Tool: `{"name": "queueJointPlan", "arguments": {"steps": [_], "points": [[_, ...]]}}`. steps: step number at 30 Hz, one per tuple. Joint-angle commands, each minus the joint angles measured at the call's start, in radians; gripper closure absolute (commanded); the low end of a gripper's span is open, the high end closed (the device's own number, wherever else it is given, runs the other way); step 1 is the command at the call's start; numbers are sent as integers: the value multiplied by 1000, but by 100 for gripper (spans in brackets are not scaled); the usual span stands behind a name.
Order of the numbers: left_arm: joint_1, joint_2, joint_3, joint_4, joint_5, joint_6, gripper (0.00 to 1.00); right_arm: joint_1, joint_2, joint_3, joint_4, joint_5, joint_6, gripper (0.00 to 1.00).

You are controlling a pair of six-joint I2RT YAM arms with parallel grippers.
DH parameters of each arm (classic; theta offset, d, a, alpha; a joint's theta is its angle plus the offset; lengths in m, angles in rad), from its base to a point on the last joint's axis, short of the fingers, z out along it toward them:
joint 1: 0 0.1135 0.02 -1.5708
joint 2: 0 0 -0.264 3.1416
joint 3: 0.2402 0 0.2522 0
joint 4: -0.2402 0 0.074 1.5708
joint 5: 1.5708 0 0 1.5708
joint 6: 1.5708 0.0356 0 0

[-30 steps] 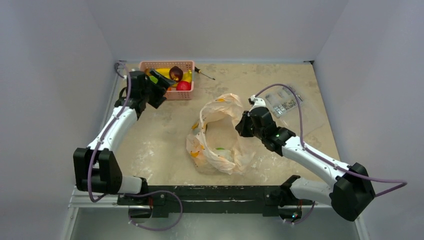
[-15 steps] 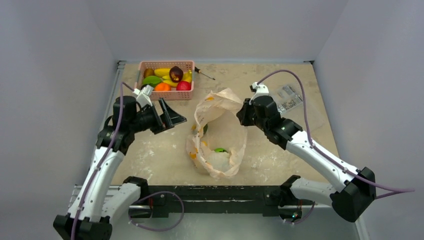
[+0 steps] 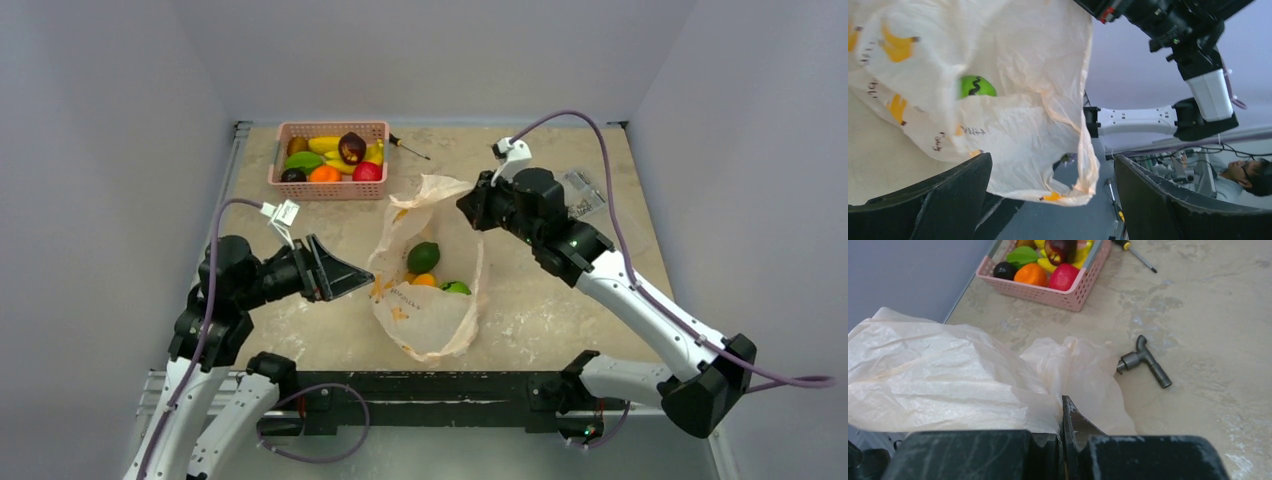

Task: Take the fake fruits out of the plastic bag
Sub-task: Take out the fake fruit from the plastic bag.

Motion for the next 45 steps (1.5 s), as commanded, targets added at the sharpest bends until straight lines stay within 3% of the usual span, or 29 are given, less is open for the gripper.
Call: {"name": "queueJointPlan", "arguments": {"steps": [1,4,9,13,15,19,25,28,32,35,38,40,43,45], "points": [[-92,-21,-7,49,-17,-42,9,45,91,17,44,-100,-3,100],[-184,-42,-34,80,-74,-64,9,63,116,43,-30,-31,-7,98],[-481,44,-51,222,-305,-87,11,67,133,68,-205,104,-32,71],[-710,250,79,191,-514,-8,14,67,104,66,-339,208,-23,37],[-786,317,116,233,-598,24,14,68,64,47,-385,244,2,21],[-861,396,143,341,-656,58,15,68,-33,3,-429,251,52,3],[-881,455,214,324,-687,110,15,67,-172,-88,-486,300,255,1],[-886,489,239,301,-708,118,15,66,-222,-210,-388,222,329,1],[-891,549,267,275,-763,115,16,72,-223,-322,-227,71,425,1],[-903,604,293,209,-852,107,18,83,-199,-371,-179,47,459,6],[-905,666,321,114,-940,58,24,105,-239,-444,-142,57,485,27],[-904,703,321,100,-958,44,26,135,-291,-521,-51,44,483,57],[-904,746,320,94,-978,25,30,176,-300,-605,40,13,483,94],[-904,772,319,109,-985,40,31,194,-287,-638,58,17,479,100]]}}
